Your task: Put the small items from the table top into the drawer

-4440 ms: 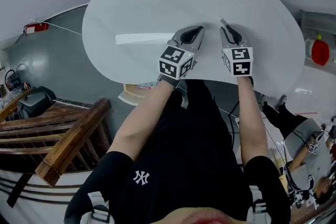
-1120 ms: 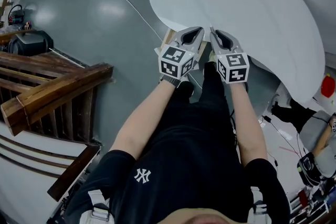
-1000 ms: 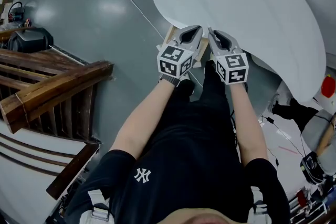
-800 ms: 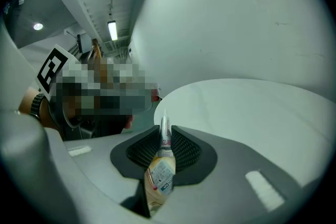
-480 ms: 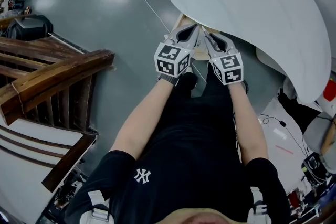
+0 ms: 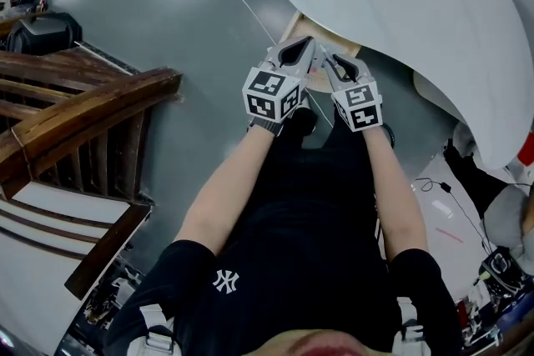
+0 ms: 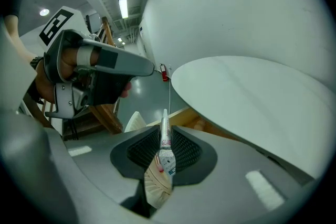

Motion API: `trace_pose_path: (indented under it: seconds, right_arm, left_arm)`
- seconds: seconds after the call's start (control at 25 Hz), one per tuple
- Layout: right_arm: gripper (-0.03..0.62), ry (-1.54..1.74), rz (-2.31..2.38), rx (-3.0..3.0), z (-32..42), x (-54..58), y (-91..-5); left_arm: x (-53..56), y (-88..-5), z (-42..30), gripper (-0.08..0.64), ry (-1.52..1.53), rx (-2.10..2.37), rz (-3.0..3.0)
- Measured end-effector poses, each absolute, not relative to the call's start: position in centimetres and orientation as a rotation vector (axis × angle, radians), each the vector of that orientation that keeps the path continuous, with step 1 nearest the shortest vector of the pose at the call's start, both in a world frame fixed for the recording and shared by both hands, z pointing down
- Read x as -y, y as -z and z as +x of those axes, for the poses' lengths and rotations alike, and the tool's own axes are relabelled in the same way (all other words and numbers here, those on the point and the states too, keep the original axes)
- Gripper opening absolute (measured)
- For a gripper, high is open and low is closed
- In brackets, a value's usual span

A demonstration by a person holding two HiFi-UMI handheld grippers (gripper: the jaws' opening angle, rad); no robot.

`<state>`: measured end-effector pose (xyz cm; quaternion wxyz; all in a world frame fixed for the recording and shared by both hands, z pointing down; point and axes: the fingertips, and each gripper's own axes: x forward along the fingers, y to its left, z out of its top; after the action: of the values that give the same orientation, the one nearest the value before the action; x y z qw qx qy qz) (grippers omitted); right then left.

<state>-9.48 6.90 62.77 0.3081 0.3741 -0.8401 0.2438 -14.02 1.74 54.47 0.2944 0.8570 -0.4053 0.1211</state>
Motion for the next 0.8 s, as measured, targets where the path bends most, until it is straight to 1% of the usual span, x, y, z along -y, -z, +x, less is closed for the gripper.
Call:
trace_pose_path:
  seconds: [0.8]
  right_arm:
    - [0.103, -0.605, 0.839, 2.150, -12.3, -6.5, -69.4]
  left_arm:
    - [-0.5, -58.0, -16.1, 0.000, -0.324, 1.096, 2.271]
